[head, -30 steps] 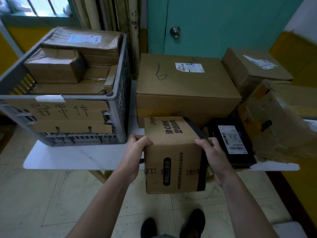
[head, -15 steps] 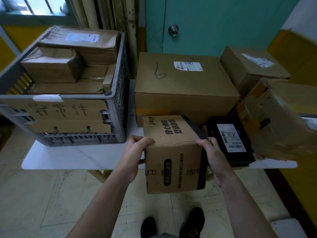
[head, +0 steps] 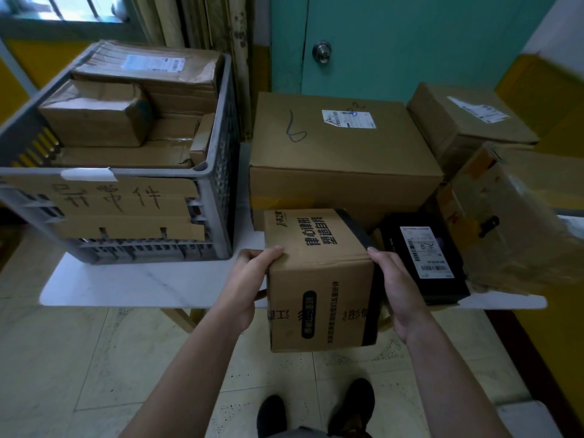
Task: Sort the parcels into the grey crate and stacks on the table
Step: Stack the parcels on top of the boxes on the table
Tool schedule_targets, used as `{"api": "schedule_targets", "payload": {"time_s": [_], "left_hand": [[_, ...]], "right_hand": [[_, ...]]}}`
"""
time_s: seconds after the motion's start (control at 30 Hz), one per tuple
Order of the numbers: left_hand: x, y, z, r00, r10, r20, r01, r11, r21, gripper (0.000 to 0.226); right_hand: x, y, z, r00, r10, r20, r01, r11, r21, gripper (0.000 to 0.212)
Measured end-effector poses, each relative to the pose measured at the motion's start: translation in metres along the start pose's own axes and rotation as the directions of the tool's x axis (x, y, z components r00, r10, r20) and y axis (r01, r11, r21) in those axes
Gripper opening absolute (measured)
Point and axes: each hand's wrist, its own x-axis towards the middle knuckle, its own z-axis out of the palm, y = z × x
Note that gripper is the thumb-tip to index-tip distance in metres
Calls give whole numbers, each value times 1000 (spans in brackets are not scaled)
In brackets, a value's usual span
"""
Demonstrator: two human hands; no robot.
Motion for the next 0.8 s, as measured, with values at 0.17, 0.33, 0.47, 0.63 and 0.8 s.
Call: {"api": "schedule_targets", "payload": {"time_s": [0.17,0.33,0.47,0.63,0.8], "left_hand": [[0,-1,1,1000,-9,13,8,1000,7,38],[-1,-1,2,1000,-2,23,2,1000,18,48],[-2,-1,2,1000,-7,21,6,1000,16,45],[-2,-2,1,999,-21,40,21,1000,9,46],[-6,-1,-4,999,-17,52,18,1000,-21,40]], "right_hand": [[1,0,0,1000,-3,6,3,1000,1,36],[3,1,0,1000,-10,17,10,1000,2,32],[4,2,-1,1000,-2,23,2,1000,-5,32],[3,4,-4,997,0,78,1,1000,-17,39],[1,4,-11,978,43,204,-43,999,-5,63]]}}
